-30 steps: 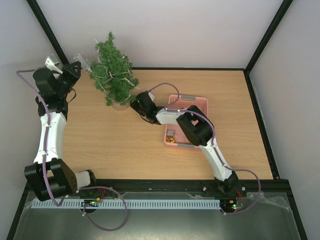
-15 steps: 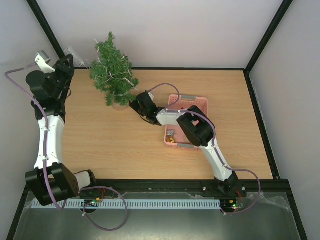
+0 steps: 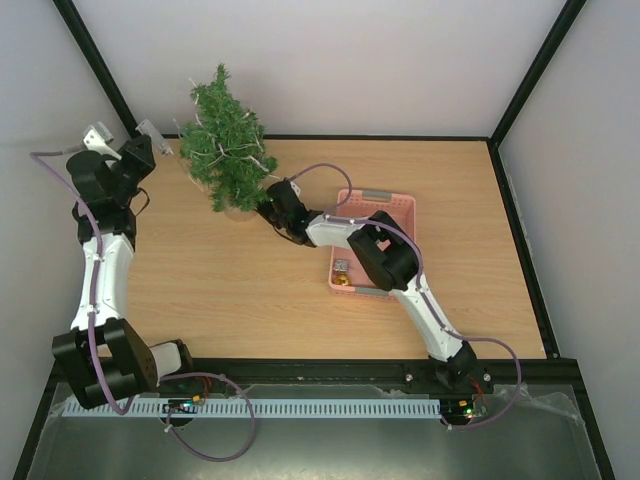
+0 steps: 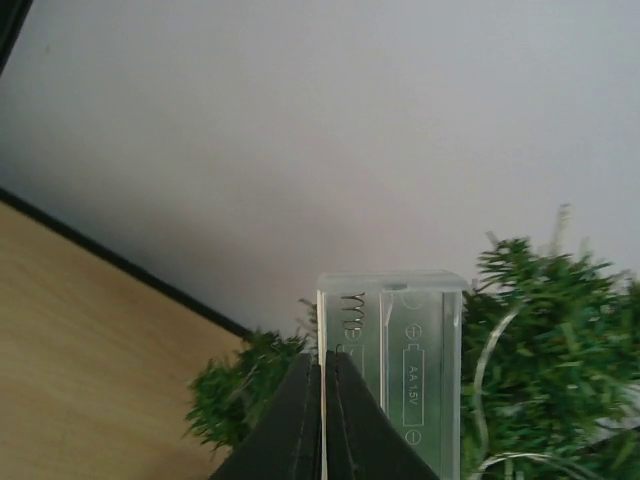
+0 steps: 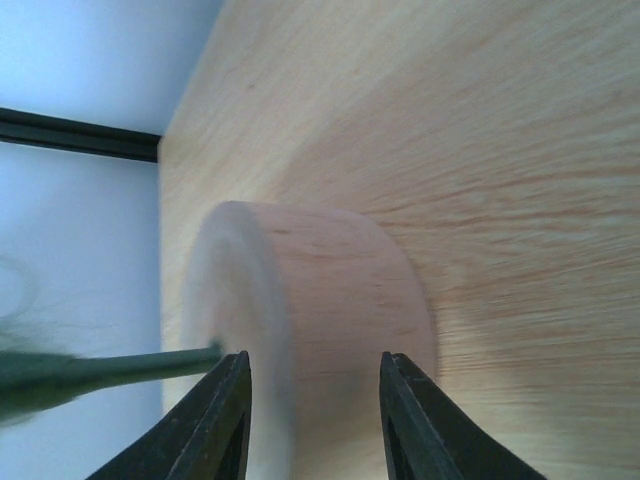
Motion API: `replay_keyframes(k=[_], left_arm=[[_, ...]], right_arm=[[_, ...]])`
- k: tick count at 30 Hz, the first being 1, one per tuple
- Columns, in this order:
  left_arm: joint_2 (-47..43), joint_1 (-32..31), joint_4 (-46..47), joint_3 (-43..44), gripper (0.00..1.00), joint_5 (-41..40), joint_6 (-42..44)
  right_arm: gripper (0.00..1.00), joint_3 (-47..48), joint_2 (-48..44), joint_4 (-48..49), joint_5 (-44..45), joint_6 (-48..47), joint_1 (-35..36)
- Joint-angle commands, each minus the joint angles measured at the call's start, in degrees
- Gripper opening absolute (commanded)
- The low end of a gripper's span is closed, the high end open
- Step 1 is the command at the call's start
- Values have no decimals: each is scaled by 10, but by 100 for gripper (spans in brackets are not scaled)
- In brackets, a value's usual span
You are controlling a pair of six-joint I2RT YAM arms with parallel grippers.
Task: Decorate the small christmas tree
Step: Wrap the decoration item around the Christmas tree.
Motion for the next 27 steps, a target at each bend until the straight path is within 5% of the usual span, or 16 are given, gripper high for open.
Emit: replay_keyframes(k=[1,8,27], left_arm=[[11,5,-11,-16,2,-16,20],[21,5,-10,-14,2,-16,22],[67,12,73,-41,2,63,-8]], right_arm=[[34,44,36,-64,5,-20,-5],[26,92,63,-103,11,-61,-20],[25,180,112,-134,-11,-162,-46]])
